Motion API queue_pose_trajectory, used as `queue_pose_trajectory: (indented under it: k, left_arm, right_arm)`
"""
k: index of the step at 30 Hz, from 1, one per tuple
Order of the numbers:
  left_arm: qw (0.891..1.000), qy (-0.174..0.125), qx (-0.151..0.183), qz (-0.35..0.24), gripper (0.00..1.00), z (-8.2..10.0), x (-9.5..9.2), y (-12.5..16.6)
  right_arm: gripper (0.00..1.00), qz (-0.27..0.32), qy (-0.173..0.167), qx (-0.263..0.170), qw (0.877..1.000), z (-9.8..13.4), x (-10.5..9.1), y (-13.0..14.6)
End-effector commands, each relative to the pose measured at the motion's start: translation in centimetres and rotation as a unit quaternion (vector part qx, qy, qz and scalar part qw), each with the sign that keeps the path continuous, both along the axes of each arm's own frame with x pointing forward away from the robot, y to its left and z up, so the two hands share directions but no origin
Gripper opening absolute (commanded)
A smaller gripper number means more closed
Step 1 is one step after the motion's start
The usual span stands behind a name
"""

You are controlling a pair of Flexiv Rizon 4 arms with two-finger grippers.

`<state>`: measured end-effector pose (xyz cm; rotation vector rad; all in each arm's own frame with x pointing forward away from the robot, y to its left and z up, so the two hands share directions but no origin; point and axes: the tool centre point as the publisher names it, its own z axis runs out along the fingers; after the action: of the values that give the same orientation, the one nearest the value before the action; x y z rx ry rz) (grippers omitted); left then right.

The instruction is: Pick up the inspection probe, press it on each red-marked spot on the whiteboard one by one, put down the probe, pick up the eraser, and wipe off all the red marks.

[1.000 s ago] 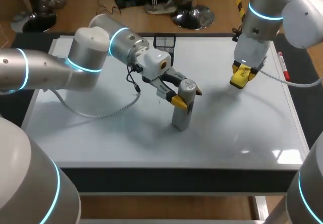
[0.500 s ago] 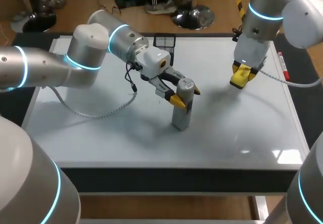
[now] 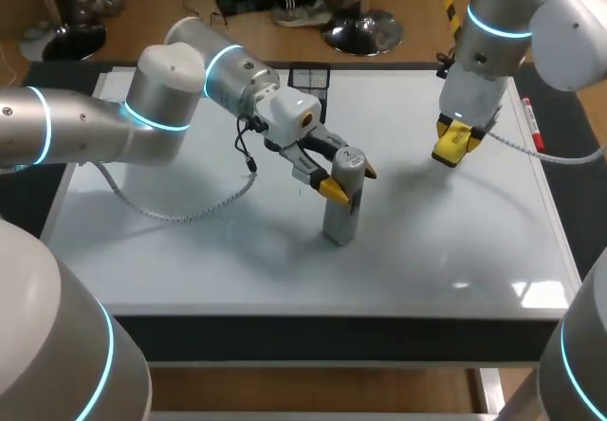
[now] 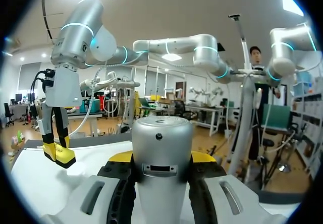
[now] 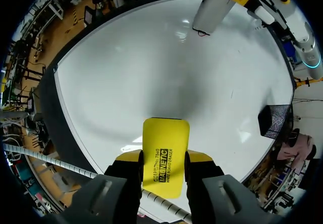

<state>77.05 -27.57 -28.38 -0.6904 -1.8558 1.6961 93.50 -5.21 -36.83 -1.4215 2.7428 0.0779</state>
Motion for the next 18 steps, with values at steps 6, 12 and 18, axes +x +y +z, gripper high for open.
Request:
queue_pose_trajectory:
  k: [6,12,18]
  left_arm:
    - [1.0,-0.009,-0.008,-0.011,0.0,1.8,0.5,0.3]
    - [1.0,-0.017,-0.009,-0.006,0.0,3.3,1.6,1.6]
    - [1.0,-0.022,-0.013,-0.002,0.0,4.9,3.2,3.9]
  right_arm:
    - [0.0,0.001,0.0,-0.001,1.0,0.1,0.0,0.0]
    - [0.0,0.001,0.0,-0.001,1.0,0.1,0.0,0.0]
    - [0.0,0.001,0.0,-0.001,1.0,0.1,0.0,0.0]
